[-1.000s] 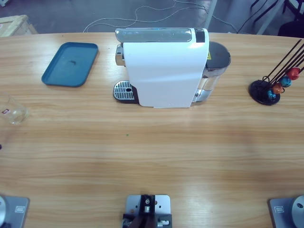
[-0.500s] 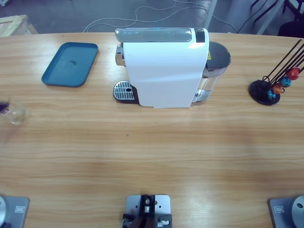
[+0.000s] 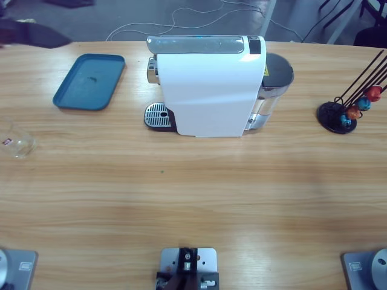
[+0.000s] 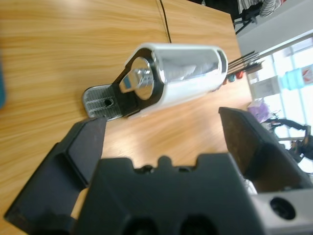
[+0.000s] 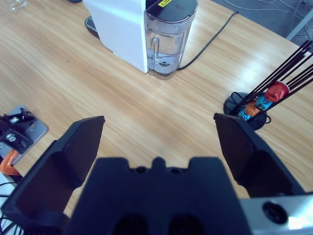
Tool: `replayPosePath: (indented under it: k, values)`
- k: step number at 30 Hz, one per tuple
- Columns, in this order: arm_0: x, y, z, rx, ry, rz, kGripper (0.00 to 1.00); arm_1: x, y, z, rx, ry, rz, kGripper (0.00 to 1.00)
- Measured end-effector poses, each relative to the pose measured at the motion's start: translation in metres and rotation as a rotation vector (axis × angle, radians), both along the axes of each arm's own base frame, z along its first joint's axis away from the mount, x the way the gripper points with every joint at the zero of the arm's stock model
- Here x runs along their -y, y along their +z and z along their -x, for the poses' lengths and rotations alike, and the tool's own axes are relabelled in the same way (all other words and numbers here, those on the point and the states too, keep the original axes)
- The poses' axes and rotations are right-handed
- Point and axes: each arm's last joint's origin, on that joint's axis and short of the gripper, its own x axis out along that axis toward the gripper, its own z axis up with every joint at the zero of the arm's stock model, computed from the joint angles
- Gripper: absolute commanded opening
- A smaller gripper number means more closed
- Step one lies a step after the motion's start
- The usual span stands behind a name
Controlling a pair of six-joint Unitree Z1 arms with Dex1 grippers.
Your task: Pour coffee
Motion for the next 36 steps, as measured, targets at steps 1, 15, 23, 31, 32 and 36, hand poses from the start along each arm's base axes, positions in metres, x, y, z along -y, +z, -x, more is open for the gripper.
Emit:
replayPosePath:
  k: [1, 15, 23, 31, 32, 36]
  values:
    - [0.004, -0.004, -0.008, -0.014, 0.007, 0.017, 0.853, 0.0, 0.0, 0.0, 0.0, 0.0, 0.0, 1.0]
    - [0.044, -0.056, -0.088, -0.19, -0.076, 0.16, 0.481, 0.0, 0.0, 0.0, 0.0, 0.0, 0.0, 1.0]
    - [0.051, -0.061, -0.096, -0.212, -0.107, 0.176, 0.0, 0.0, 0.0, 0.0, 0.0, 0.0, 0.0, 1.0]
    - [0.049, -0.063, -0.097, -0.226, -0.115, 0.182, 0.0, 0.0, 0.0, 0.0, 0.0, 0.0, 0.0, 1.0]
    - [0.049, -0.064, -0.097, -0.228, -0.114, 0.182, 0.0, 0.0, 0.0, 0.0, 0.0, 0.0, 0.0, 1.0]
    - [0.047, -0.065, -0.098, -0.263, -0.113, 0.202, 0.0, 0.0, 0.0, 0.0, 0.0, 0.0, 0.0, 1.0]
